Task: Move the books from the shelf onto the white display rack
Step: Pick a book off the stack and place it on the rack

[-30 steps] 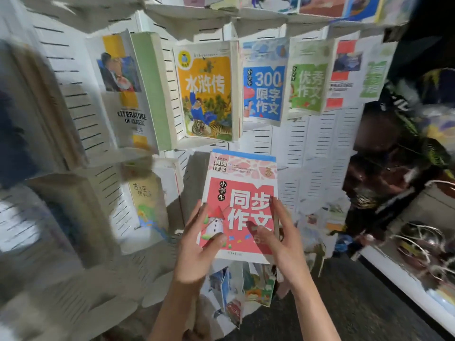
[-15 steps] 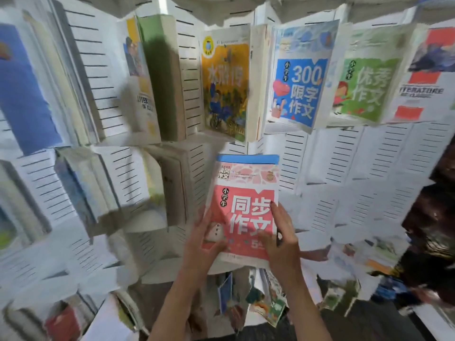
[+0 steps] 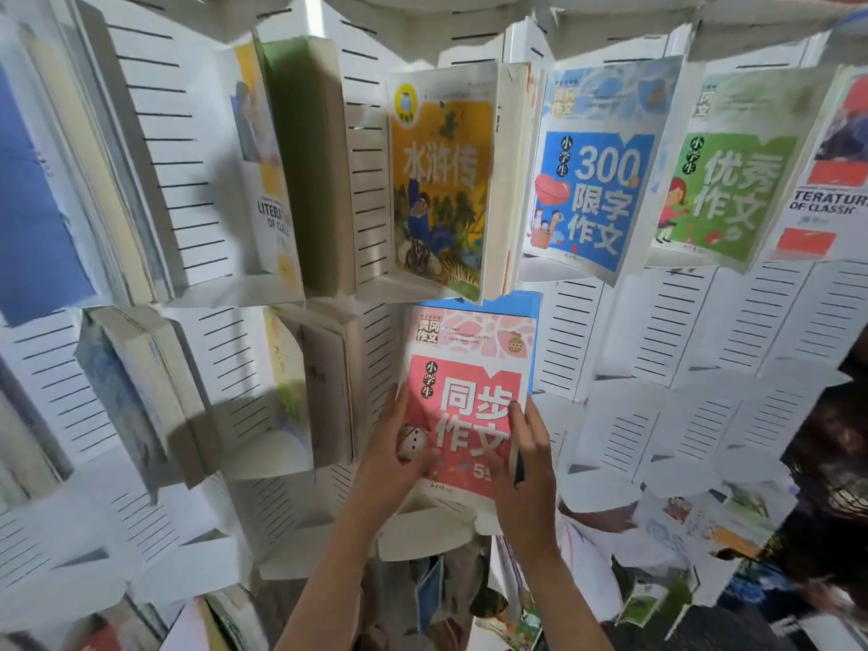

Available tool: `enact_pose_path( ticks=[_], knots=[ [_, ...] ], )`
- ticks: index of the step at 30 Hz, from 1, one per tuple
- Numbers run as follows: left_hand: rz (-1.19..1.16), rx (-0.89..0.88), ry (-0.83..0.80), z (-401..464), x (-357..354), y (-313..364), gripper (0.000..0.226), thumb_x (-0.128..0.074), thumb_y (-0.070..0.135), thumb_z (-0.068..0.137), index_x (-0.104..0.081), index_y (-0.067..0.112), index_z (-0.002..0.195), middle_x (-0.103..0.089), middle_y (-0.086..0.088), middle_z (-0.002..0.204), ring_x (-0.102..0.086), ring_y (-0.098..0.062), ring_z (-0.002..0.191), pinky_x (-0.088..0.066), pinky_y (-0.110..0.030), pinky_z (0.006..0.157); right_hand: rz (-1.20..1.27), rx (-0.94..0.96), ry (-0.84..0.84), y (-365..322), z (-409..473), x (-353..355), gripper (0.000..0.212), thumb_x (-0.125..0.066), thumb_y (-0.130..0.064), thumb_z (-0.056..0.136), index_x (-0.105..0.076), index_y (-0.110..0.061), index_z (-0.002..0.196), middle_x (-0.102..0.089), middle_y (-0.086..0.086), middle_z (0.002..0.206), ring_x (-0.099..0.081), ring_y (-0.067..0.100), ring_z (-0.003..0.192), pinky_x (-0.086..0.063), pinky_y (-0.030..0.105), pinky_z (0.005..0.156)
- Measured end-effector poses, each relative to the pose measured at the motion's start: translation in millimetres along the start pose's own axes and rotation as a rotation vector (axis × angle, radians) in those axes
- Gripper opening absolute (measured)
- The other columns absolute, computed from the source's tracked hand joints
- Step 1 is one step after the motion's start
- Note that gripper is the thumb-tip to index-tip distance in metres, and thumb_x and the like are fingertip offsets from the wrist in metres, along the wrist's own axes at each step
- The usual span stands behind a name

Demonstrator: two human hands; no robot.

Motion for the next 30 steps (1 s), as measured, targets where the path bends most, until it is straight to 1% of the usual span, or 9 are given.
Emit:
enact_pose_path(
  ticks=[3,7,12,17,19,22,25,27,30],
  knots=[
    [-0.023,0.026,-0.016,14.9,-2.9,-4.9,0.081,-0.068,0.023,0.094,-0.016,0.063,0.141,-0.040,0.047,0.115,-0.050,0.022,0.102,-0.048,-0.004,0.063,-0.088,0.001,0.031,7.6,2.6,-8.7,0.051,-0.038,-0.065,0.096,-0.025,-0.056,0.145,-0.019,-0.035,0.153,-0.031,-0.002,0.139,-0.055,0.028,0.093],
    [-0.047,0.068,-0.011,31.6,-5.3,-16.5,0.078,-0.070,0.026,0.093,-0.021,0.070,0.135,-0.048,0.033,0.123,-0.057,0.005,0.111,-0.054,-0.014,0.069,-0.162,0.000,0.077,13.8,5.9,-17.6,0.050,-0.035,-0.065,0.097,-0.019,-0.063,0.144,-0.022,-0.029,0.153,-0.035,0.009,0.137,-0.058,0.051,0.088],
    [-0.040,0.066,0.011,43.8,-3.8,-27.7,0.080,-0.072,0.027,0.090,-0.022,0.061,0.143,-0.045,0.027,0.134,-0.053,-0.004,0.123,-0.059,-0.041,0.089,-0.178,-0.039,0.110,23.8,3.8,-29.6,0.050,-0.033,-0.064,0.099,-0.024,-0.053,0.147,-0.024,-0.019,0.153,-0.036,0.017,0.138,-0.054,0.056,0.092],
    [0.218,-0.001,0.142,46.9,1.5,-25.9,0.086,-0.077,0.034,0.085,-0.023,0.044,0.152,-0.021,0.007,0.161,-0.026,-0.013,0.145,-0.042,-0.045,0.110,-0.197,-0.051,0.142,34.0,2.6,-36.0,0.052,-0.033,-0.062,0.100,-0.023,-0.048,0.149,-0.030,-0.011,0.152,-0.037,0.016,0.135,-0.053,0.055,0.094],
    [0.366,-0.026,0.224,42.3,1.4,-23.5,0.078,-0.075,0.039,0.085,-0.035,0.032,0.151,-0.029,-0.002,0.158,-0.028,-0.021,0.145,-0.041,-0.049,0.112,-0.208,-0.043,0.145,34.8,2.2,-39.0,0.052,-0.034,-0.060,0.101,-0.021,-0.047,0.150,-0.034,-0.004,0.151,-0.041,0.022,0.134,-0.051,0.054,0.097],
    [0.478,-0.087,0.314,33.3,-5.5,-19.5,0.063,-0.059,0.055,0.090,-0.045,0.029,0.146,-0.041,-0.002,0.145,-0.037,-0.022,0.135,-0.048,-0.048,0.105,-0.215,-0.044,0.159,35.0,2.5,-41.3,0.050,-0.034,-0.058,0.102,-0.024,-0.040,0.148,-0.034,-0.003,0.150,-0.042,0.023,0.131,-0.048,0.057,0.100],
    [0.437,-0.076,0.321,27.6,-14.0,-21.4,0.065,-0.034,0.070,0.094,-0.043,0.033,0.146,-0.038,0.002,0.147,-0.039,-0.020,0.134,-0.050,-0.047,0.103,-0.248,-0.035,0.139,35.0,2.8,-44.0,0.053,-0.043,-0.047,0.102,-0.022,-0.035,0.149,-0.036,0.002,0.151,-0.042,0.025,0.129,-0.045,0.050,0.103],
    [0.372,-0.028,0.296,26.0,-16.0,-19.6,0.071,-0.018,0.077,0.092,-0.041,0.039,0.147,-0.032,0.006,0.153,-0.032,-0.019,0.138,-0.046,-0.050,0.107,-0.249,-0.063,0.133,34.5,3.5,-44.2,0.064,-0.056,-0.038,0.096,-0.021,-0.032,0.149,-0.041,0.007,0.148,-0.045,0.028,0.127,-0.048,0.051,0.101],
    [0.274,0.007,0.225,26.2,-23.5,-14.2,0.072,-0.012,0.077,0.090,-0.035,0.042,0.148,-0.019,0.010,0.160,-0.019,-0.018,0.145,-0.033,-0.053,0.116,-0.182,-0.088,0.142,26.9,6.8,-44.2,0.073,-0.055,-0.053,0.092,-0.013,-0.038,0.150,-0.031,-0.003,0.153,-0.039,0.025,0.138,-0.045,0.051,0.104]
  ],
)
Point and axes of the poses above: each hand's wrist, its own z-axis towards the middle knuckle, its own x-axis out of the back of the hand, y = z × x, the point moved 7 cm from there along z, towards the middle knuckle
